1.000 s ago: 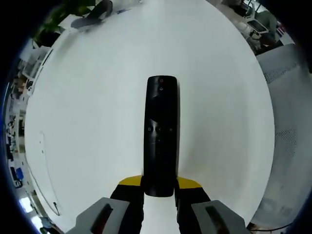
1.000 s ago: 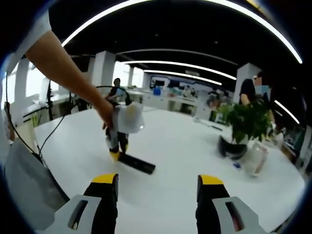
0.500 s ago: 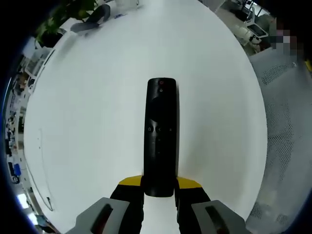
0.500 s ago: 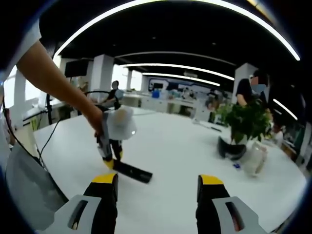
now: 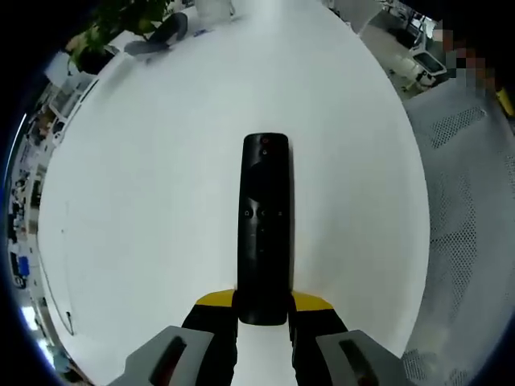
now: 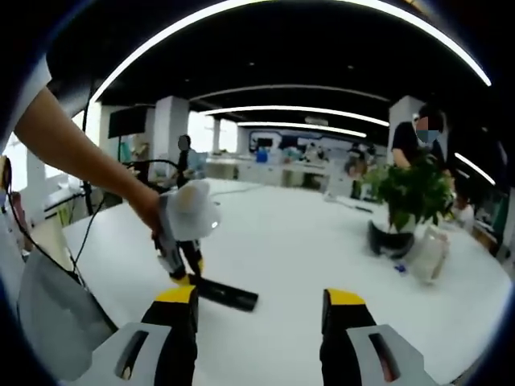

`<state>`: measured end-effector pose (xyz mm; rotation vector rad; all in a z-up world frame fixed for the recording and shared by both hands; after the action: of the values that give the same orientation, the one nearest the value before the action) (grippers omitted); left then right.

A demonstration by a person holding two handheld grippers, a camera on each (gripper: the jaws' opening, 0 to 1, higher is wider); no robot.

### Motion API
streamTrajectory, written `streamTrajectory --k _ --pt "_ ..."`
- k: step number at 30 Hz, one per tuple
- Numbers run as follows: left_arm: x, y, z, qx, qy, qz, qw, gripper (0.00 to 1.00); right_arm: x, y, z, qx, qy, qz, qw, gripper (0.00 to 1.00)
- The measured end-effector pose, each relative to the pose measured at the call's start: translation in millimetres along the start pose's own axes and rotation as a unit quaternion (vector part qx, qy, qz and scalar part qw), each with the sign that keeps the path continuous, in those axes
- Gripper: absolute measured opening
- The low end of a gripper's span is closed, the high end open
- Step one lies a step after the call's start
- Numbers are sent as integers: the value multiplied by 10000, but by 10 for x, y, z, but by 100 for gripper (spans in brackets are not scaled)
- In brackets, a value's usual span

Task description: Press the specified remote control buttons in sequence, fully releasing each button before pressing the next.

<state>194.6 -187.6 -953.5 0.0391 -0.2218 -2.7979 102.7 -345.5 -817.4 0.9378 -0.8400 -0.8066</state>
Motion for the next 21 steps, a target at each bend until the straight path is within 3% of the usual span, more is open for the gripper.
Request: streamTrajectory --k 11,21 --pt "242 -76 15 139 5 157 9998 23 -57 -25 -7 -88 161 -141 9997 52" --pt "522 -161 35 367 -13 315 9988 23 -24 -21 -4 -106 237 -643 9976 41"
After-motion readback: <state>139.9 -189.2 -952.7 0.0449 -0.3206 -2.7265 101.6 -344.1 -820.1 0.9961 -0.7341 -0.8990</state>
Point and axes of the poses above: the point that each gripper's makers call its tool centre point, and the gripper's own axes: z roughly backward along the fingers, x roughly to its right, y roughly out of its top, the point moved 2 cm from there along z, roughly backward along the fingers, and after that the axes turned 12 degrees about z, right-handed, at the moved point
